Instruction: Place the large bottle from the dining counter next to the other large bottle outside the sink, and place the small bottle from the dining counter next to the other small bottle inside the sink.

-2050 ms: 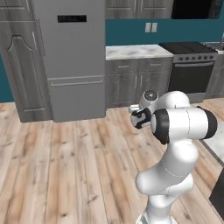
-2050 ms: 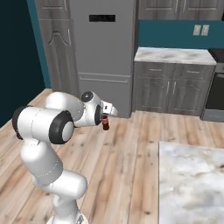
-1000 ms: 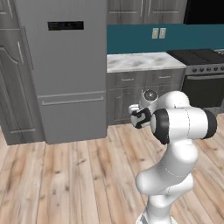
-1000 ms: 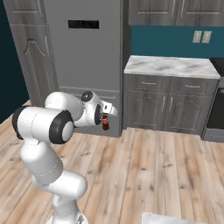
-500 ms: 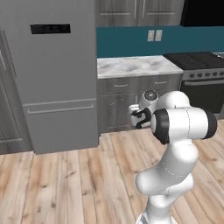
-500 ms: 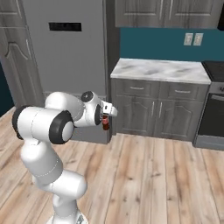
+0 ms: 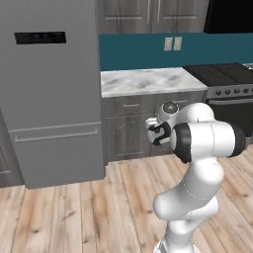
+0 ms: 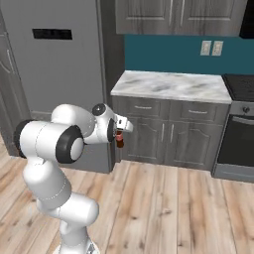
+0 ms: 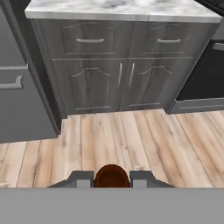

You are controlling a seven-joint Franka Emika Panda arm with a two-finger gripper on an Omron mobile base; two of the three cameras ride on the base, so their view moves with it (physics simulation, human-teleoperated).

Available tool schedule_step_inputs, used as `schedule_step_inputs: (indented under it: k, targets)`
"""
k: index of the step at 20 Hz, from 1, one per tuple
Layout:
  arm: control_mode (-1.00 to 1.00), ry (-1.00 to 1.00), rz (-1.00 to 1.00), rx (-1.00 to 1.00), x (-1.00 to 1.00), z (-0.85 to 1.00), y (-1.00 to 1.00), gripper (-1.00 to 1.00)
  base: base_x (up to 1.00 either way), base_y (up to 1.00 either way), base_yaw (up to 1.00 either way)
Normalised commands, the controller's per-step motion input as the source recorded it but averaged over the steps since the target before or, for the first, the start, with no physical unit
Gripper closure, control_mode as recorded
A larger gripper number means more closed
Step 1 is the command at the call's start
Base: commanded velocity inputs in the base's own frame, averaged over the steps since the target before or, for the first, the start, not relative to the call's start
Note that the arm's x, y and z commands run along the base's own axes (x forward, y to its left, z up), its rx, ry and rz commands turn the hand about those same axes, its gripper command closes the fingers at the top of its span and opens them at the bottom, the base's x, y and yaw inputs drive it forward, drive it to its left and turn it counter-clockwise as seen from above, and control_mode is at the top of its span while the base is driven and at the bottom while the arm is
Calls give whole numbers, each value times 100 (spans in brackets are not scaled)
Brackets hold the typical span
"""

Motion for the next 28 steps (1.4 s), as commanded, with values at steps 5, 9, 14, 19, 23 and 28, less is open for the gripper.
schedule_step_inputs:
  k: [5,9,14,19,23,28]
  targets:
    - [100,0,0,0,0,0,0,100,60,-45,0]
    - [100,0,0,0,0,0,0,100,49,-47,0]
    - [100,0,0,0,0,0,0,100,44,-50,0]
    - [100,0,0,0,0,0,0,100,47,-56,0]
    - [100,0,0,0,0,0,0,100,50,-58,0]
    - [100,0,0,0,0,0,0,100,53,-62,0]
